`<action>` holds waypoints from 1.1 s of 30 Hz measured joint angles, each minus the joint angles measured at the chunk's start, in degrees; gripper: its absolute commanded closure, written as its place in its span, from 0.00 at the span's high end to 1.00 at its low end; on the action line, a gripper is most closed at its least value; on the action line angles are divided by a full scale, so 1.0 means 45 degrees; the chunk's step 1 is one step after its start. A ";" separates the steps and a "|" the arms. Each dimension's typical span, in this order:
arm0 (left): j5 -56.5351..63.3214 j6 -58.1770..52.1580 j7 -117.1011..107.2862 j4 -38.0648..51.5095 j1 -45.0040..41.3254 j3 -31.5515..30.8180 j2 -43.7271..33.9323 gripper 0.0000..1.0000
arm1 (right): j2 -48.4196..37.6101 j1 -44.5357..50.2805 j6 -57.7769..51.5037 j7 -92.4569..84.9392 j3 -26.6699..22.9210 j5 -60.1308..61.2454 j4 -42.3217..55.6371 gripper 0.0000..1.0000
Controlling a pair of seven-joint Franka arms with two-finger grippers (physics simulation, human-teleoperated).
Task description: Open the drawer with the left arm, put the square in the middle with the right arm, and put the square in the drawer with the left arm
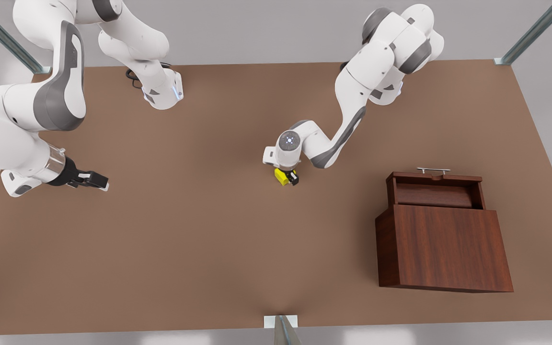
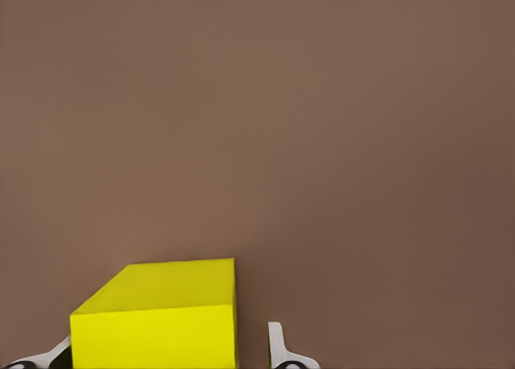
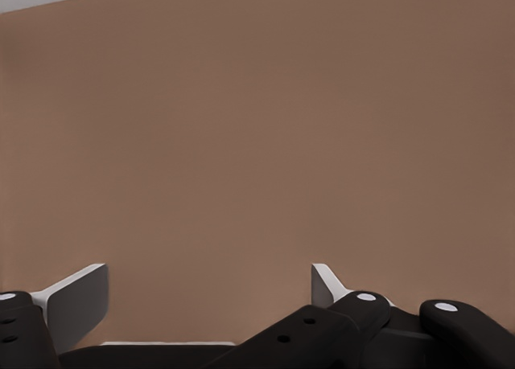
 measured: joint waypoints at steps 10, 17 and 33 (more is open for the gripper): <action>0.0028 -0.0008 -0.0203 0.0001 -0.0190 0.0086 0.0137 0.70 | -0.0060 0.0007 -0.0090 0.0000 0.0000 -0.0020 -0.0058 1.00; 0.0140 -0.0030 -0.0230 0.0000 -0.0191 0.0097 0.0073 0.68 | -0.0041 0.0006 -0.0071 0.0000 0.0000 -0.0020 -0.0049 1.00; 0.0156 -0.0208 -0.0271 0.0000 0.0029 0.0097 -0.0159 0.67 | -0.0099 -0.0016 -0.0110 0.0000 0.0000 -0.0019 -0.0058 1.00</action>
